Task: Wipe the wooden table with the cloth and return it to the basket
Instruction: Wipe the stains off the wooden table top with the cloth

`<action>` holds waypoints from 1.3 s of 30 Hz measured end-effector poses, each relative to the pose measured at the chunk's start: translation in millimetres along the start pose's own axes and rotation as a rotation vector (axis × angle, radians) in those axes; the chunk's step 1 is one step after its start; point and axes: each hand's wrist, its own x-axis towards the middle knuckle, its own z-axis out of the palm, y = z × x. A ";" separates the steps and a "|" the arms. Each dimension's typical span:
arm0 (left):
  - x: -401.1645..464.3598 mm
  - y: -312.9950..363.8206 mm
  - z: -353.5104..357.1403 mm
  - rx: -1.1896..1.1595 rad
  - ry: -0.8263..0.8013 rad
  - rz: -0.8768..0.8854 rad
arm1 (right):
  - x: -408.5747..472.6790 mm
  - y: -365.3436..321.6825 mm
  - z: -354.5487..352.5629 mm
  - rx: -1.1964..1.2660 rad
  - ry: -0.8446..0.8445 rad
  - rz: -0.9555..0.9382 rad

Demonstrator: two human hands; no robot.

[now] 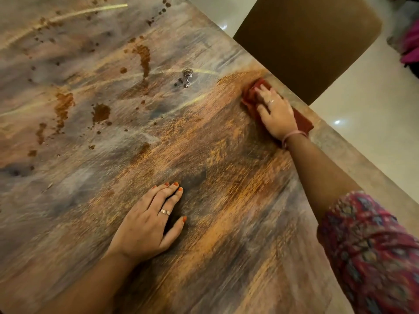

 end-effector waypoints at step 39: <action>-0.6 -5.1 2.6 -0.015 0.038 0.013 | 20.5 -159.9 69.8 -0.038 0.049 -0.321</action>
